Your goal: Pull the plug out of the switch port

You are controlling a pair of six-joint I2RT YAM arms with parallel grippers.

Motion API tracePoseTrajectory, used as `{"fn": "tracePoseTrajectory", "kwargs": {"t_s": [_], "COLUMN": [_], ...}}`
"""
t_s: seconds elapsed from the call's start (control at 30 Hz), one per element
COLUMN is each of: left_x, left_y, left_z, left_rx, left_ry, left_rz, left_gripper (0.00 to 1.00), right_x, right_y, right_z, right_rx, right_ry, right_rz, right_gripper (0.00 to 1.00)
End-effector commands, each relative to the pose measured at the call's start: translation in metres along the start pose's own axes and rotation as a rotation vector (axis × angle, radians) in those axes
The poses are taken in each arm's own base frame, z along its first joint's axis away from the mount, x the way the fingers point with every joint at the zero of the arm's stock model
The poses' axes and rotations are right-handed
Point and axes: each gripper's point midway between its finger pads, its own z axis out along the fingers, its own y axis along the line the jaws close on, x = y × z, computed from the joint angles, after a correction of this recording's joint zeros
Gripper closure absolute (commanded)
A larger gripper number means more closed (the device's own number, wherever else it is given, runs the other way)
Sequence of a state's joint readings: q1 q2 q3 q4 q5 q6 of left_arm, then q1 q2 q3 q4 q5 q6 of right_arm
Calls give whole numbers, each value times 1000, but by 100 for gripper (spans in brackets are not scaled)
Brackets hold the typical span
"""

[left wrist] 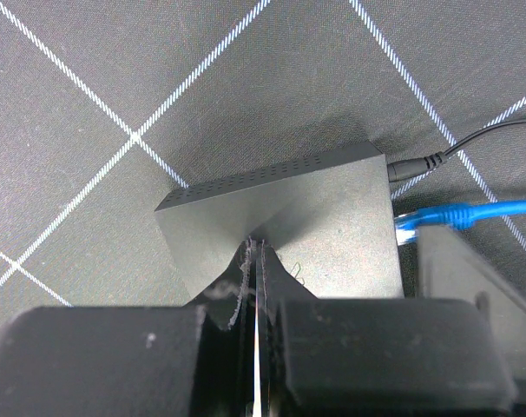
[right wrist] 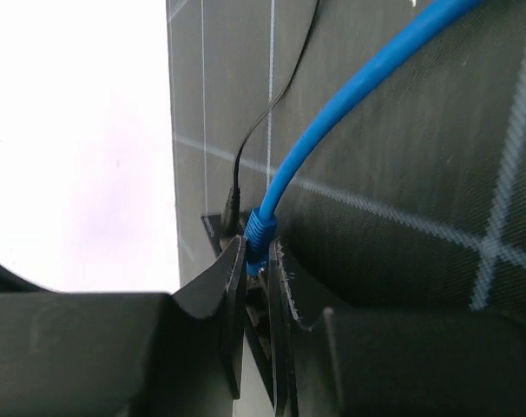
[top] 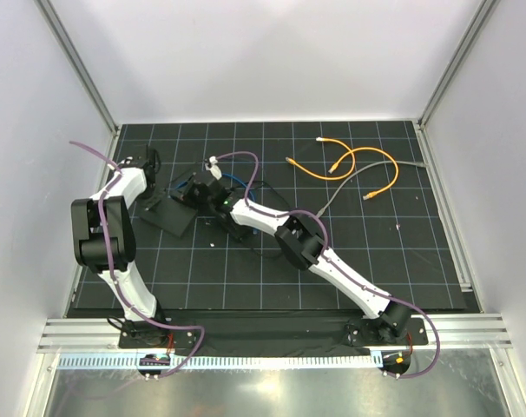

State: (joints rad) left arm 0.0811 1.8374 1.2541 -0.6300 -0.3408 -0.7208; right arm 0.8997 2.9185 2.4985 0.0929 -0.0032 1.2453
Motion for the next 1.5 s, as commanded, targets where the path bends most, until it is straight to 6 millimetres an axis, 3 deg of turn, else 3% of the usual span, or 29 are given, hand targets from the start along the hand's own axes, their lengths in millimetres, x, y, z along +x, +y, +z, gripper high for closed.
{"fn": "tracePoseTrajectory", "kwargs": {"t_s": [0.0,0.03,0.23,0.47,0.53,0.57,0.63,0.67,0.77,0.8,0.93,1.03,1.07,1.1,1.13,1.17,1.23,1.27,1.33,1.37,1.4,1.47], "left_x": [69,69,70,68,65,61,51,46,30,27,18,20,20,20,20,20,19,19,19,18,19,18], "left_y": [47,47,45,46,43,41,35,34,26,23,13,7,5,4,4,3,2,2,-1,-2,-2,-3], "left_z": [28,28,28,28,24,22,12,7,-13,-18,-45,-56,-61,-64,-67,-70,-72,-73,-76,-76,-78,-80], "left_rx": [-166,-167,-167,-160,-138,-126,-92,-79,-29,-13,56,94,108,115,122,133,140,144,158,164,168,173], "left_ry": [237,238,248,234,219,208,173,157,95,81,25,21,11,8,2,-6,-10,-10,-12,-13,-12,-16], "left_rz": [95,97,98,106,103,97,83,77,63,65,65,73,79,78,80,83,79,78,80,79,80,81], "left_gripper": [100,100,100,100,100,100,100,100,100,100,100,100,100,100,100,100,100,100,100,100,100,100], "right_x": [-46,-49,-59,-72,-80,-92,-89,-95,-102,-109,-143,-172,-192,-198,-212,-228,-242,-253,-262,-269,-279,-287], "right_y": [-13,-3,8,67,73,100,108,134,148,165,187,188,180,171,179,174,168,183,171,184,168,174], "right_z": [-5,-4,-6,-19,-26,-40,-50,-64,-86,-104,-143,-166,-173,-176,-190,-198,-214,-233,-245,-263,-269,-291], "right_rx": [118,82,71,-136,-167,-214,-247,-284,-285,-297,-335,-312,-290,-278,-294,-282,-266,-272,-184,-168,-65,-13], "right_ry": [-159,-176,-214,-166,-163,-185,-127,-127,-111,-122,-156,-214,-248,-256,-286,-314,-349,-398,-431,-471,-512,-556], "right_rz": [-92,-100,-203,-198,-208,-212,-249,-271,-335,-352,-390,-419,-436,-436,-442,-448,-465,-481,-532,-548,-535,-559], "right_gripper": [99,99,99,99,99,99,99,99,99,99,99,99,99,99,99,99,99,99,99,99,99,99]}}
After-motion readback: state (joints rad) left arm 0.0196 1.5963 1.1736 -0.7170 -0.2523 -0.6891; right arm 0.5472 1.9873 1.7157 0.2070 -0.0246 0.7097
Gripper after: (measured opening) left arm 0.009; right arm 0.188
